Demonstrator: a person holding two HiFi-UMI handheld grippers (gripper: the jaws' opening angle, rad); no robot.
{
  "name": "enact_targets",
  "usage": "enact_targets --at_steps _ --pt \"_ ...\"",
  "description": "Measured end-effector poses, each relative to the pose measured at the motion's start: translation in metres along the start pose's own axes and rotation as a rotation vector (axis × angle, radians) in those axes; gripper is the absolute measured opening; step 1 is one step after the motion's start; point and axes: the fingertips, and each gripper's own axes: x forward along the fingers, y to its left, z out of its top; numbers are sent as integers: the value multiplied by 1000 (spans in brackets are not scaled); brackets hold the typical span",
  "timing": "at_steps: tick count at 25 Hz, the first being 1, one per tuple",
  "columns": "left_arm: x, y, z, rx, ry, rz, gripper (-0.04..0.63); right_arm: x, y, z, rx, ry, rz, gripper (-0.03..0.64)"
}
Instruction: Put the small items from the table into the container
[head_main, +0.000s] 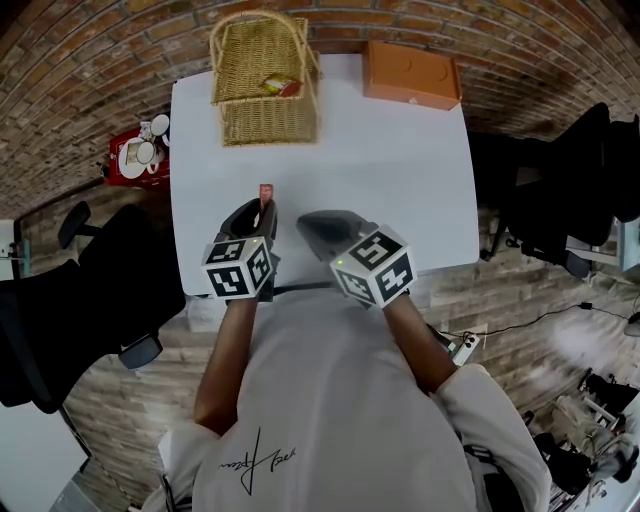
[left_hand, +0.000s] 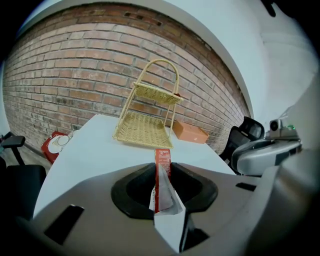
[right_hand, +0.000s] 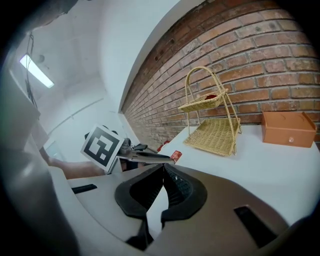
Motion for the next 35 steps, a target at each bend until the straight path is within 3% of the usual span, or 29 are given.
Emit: enact_targets --at_steps 27,35 --pt "-11 -3 66 31 -96 -43 106 14 -3 11 -13 4 2 21" --pt "-18 -4 95 8 -150 -60 106 19 -1 11 -6 5 3 21"
